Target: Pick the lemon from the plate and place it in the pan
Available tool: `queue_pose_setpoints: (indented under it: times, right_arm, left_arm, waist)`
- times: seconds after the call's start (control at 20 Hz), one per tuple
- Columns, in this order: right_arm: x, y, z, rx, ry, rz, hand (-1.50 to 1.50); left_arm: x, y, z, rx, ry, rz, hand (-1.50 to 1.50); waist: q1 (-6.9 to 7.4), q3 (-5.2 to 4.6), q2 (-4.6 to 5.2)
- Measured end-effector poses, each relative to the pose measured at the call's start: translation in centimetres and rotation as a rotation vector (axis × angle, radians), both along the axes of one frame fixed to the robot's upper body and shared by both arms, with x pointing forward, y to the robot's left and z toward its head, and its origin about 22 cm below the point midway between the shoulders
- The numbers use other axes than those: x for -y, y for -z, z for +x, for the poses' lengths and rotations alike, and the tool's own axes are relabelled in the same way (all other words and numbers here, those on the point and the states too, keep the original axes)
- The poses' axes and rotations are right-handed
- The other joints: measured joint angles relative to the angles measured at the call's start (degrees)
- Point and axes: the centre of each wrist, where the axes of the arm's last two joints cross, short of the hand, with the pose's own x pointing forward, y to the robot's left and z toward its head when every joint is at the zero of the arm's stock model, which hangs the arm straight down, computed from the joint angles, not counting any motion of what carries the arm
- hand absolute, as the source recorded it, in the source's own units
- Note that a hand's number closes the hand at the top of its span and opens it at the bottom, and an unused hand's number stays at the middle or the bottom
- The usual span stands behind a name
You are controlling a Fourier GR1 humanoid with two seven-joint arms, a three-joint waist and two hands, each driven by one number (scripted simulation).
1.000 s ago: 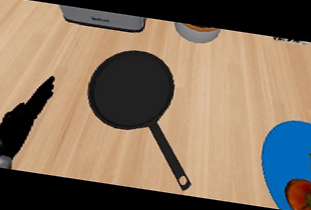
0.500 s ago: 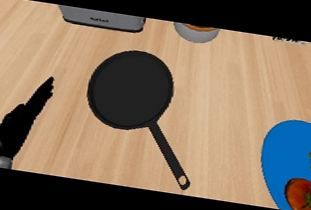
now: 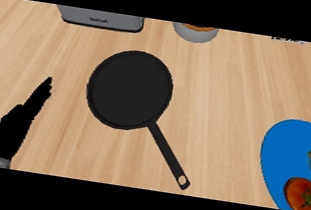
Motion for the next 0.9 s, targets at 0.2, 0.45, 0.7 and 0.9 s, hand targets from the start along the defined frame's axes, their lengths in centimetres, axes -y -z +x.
queue_pose_setpoints:
  times: [0.2, 0.45, 0.7, 0.9]
  right_arm:
    - [-0.9, 0.9, 0.4, -0.026, 0.005, -0.046, -1.50]
    - [-1.1, 2.3, 0.1, -0.050, 0.017, -0.074, -1.50]
    - [-1.4, 3.8, -0.4, -0.077, 0.012, -0.091, -1.50]
    - [-1.3, 4.7, -0.6, -0.098, 0.007, -0.104, -1.50]
  left_arm:
    - [0.4, -0.1, 0.3, -0.003, -0.002, 0.000, 0.00]
    - [0.4, 0.1, 0.2, -0.007, -0.004, -0.003, 0.00]
    - [-0.2, -0.3, -0.1, -0.006, -0.002, -0.002, 0.00]
    - [-0.1, 0.2, 0.8, -0.011, -0.001, -0.007, 0.00]
  waist:
    - [0.05, 0.01, 0.03]
    - [0.01, 0.02, 0.02]
    - [-0.02, 0.01, 0.01]
    - [-0.08, 0.02, 0.04]
